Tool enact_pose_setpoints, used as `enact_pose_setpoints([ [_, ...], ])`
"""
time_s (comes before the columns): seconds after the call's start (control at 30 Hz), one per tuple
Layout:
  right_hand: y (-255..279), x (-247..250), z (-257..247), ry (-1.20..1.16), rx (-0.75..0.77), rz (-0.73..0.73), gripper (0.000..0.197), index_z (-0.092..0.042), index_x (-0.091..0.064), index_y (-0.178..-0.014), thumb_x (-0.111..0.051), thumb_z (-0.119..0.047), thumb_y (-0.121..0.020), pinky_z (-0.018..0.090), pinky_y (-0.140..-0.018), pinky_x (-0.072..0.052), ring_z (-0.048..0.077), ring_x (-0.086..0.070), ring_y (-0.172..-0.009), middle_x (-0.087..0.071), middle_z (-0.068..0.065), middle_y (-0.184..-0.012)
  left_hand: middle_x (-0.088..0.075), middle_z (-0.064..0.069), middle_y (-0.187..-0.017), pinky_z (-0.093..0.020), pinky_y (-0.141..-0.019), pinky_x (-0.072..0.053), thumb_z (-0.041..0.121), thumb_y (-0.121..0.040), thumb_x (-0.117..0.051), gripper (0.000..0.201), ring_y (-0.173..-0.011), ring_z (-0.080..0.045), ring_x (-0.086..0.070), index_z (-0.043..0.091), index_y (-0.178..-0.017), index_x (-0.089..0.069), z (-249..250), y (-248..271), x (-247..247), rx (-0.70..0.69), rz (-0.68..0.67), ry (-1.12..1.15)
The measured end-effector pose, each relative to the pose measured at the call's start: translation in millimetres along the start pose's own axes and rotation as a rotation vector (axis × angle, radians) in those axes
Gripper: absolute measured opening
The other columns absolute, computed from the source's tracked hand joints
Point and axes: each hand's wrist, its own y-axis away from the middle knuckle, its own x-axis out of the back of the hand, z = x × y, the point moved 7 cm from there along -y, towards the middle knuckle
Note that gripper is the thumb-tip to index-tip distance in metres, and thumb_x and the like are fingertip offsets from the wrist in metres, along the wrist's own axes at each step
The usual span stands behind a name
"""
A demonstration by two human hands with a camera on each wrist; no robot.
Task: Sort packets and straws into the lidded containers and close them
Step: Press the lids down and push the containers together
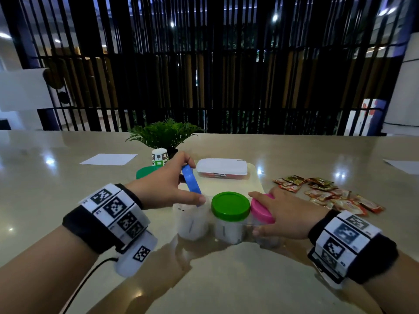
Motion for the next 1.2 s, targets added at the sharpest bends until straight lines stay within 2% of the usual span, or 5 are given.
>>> enact_pose_setpoints([
  [0.27, -0.9, -1.0, 0.7, -0.012, -0.023, -0.021, 0.098, -0.045, 0.004, -0.147, -0.054, -0.075, -0.074, 0.044, -0.104, -0.039, 0.026, -0.033, -0.129, -0.022, 0.001, -0.145, -0.052, 0.002, -0.098, -0.035, -0.080, -0.050, 0.066, -0.050, -0.080, 0.071, -0.083, -0.014, -0.053, 0.036, -0.097, -0.037, -26.0, -22.9, -14.5, -0.012, 0.117, -0.020],
  [0.4, -4.0, -1.7, 1.8, -0.020, -0.028, -0.035, 0.099, -0.047, 0.005, -0.147, -0.054, -0.076, -0.073, 0.045, -0.104, -0.039, 0.026, -0.033, -0.128, -0.022, 0.000, -0.144, -0.053, -0.003, -0.099, -0.029, -0.069, -0.048, 0.044, -0.065, -0.085, 0.058, -0.079, -0.016, -0.051, 0.027, -0.099, -0.041, -31.9, -25.5, -14.1, -0.012, 0.114, -0.100],
  [1.0, -5.4, -3.5, 3.1, -0.039, -0.038, -0.043, 0.098, -0.048, 0.005, -0.145, -0.057, -0.073, -0.074, 0.045, -0.103, -0.039, 0.025, -0.031, -0.128, -0.022, 0.000, -0.142, -0.022, 0.008, -0.152, -0.036, -0.114, -0.028, 0.055, -0.080, -0.071, 0.090, -0.140, -0.017, -0.027, 0.040, -0.151, -0.018, -42.4, -29.7, -28.4, 0.121, -0.512, -0.595],
  [1.1, -5.0, -3.7, 3.4, -0.037, -0.040, -0.042, 0.098, -0.048, 0.006, -0.145, -0.057, -0.072, -0.074, 0.045, -0.103, -0.040, 0.025, -0.031, -0.128, -0.023, 0.001, -0.142, -0.031, 0.000, -0.148, -0.041, -0.110, -0.036, 0.093, -0.060, -0.042, 0.110, -0.133, -0.022, -0.039, 0.032, -0.150, -0.022, -38.7, -34.2, -24.2, 0.191, -0.416, -0.674],
  [1.2, -4.8, -3.0, 2.8, -0.037, -0.040, -0.037, 0.097, -0.049, 0.006, -0.145, -0.057, -0.072, -0.074, 0.045, -0.103, -0.040, 0.024, -0.032, -0.127, -0.023, 0.000, -0.142, -0.047, -0.003, -0.130, -0.039, -0.097, -0.046, 0.085, -0.072, -0.045, 0.092, -0.114, -0.022, -0.051, 0.022, -0.140, -0.040, -36.8, -35.8, -27.3, 0.210, -0.379, -0.883],
])
